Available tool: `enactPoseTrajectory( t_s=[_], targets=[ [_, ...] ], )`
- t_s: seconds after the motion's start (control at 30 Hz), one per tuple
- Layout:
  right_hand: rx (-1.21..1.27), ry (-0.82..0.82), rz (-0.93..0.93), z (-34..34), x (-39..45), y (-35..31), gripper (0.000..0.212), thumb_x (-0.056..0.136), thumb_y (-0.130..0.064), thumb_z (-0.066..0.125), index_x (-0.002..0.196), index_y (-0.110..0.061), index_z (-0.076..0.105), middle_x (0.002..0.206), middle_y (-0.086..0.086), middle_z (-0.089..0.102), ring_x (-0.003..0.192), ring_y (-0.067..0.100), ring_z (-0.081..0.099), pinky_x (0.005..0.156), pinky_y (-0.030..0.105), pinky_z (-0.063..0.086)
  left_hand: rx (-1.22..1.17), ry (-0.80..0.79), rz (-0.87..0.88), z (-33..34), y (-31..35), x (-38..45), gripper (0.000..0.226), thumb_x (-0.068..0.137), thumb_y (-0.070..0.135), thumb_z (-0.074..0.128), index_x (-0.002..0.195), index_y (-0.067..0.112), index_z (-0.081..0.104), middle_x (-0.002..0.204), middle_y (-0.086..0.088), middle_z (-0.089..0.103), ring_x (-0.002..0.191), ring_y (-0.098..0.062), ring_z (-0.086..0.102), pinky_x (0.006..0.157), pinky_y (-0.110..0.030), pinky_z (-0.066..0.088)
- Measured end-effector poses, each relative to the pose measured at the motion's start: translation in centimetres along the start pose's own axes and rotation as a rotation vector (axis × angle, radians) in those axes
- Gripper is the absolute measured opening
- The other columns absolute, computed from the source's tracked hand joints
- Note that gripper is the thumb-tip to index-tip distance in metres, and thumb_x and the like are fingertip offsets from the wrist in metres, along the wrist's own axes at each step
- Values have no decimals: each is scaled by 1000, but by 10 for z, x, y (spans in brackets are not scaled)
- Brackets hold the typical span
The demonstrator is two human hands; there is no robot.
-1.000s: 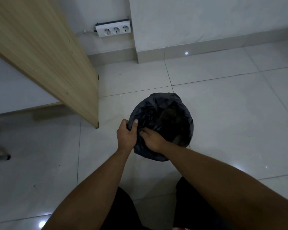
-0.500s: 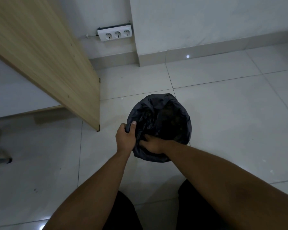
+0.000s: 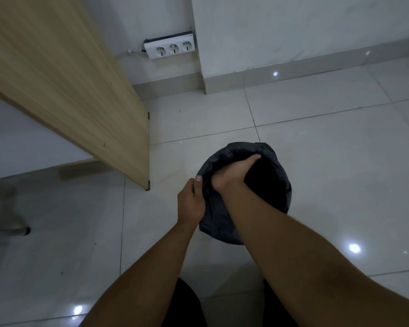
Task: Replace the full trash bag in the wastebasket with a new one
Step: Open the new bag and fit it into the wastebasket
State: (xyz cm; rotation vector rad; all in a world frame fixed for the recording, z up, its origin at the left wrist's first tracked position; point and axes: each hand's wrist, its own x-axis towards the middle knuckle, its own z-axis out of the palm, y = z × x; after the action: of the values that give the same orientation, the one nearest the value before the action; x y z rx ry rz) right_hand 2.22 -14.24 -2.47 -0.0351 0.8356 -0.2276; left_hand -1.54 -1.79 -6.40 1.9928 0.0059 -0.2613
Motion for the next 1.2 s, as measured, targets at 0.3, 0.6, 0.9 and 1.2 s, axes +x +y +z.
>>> enactPoseTrajectory(
  t_s=[0.3, 0.6, 0.9, 1.2],
  targets=[
    [-597, 71, 17, -37, 5, -4, 122, 60, -98, 42, 156, -23, 37, 154, 11, 46, 132, 32, 51, 116, 52, 36, 72, 52, -83, 3, 13, 28, 62, 105, 53, 35, 80, 1, 55, 79, -6, 62, 70, -13, 53, 61, -23, 40],
    [-1742, -322, 113, -20, -23, -17, 90, 90, -82, 31, 160, -25, 26, 165, 3, 29, 149, 26, 31, 123, 40, 22, 51, 61, -198, -1, 12, 52, 62, 104, 57, 32, 99, 4, 65, 95, -6, 66, 90, -22, 62, 80, -35, 51],
    [-2527, -521, -911, -53, -37, -56, 73, 86, -78, 41, 136, -26, 54, 152, 0, 45, 148, 22, 28, 120, 55, 14, -117, 69, -429, -4, 11, 75, 55, 97, 65, 41, 98, 15, 64, 108, -9, 68, 100, -29, 65, 94, -49, 56],
    [-1393, -238, -577, -128, -41, -86, 107, 82, -13, 82, 159, -25, 9, 155, -9, 30, 141, 19, 41, 108, 30, 46, -629, -153, -503, -23, 0, 25, 48, 91, 10, 51, 137, 20, 53, 129, -4, 62, 121, -28, 57, 96, -51, 53]
  ],
)
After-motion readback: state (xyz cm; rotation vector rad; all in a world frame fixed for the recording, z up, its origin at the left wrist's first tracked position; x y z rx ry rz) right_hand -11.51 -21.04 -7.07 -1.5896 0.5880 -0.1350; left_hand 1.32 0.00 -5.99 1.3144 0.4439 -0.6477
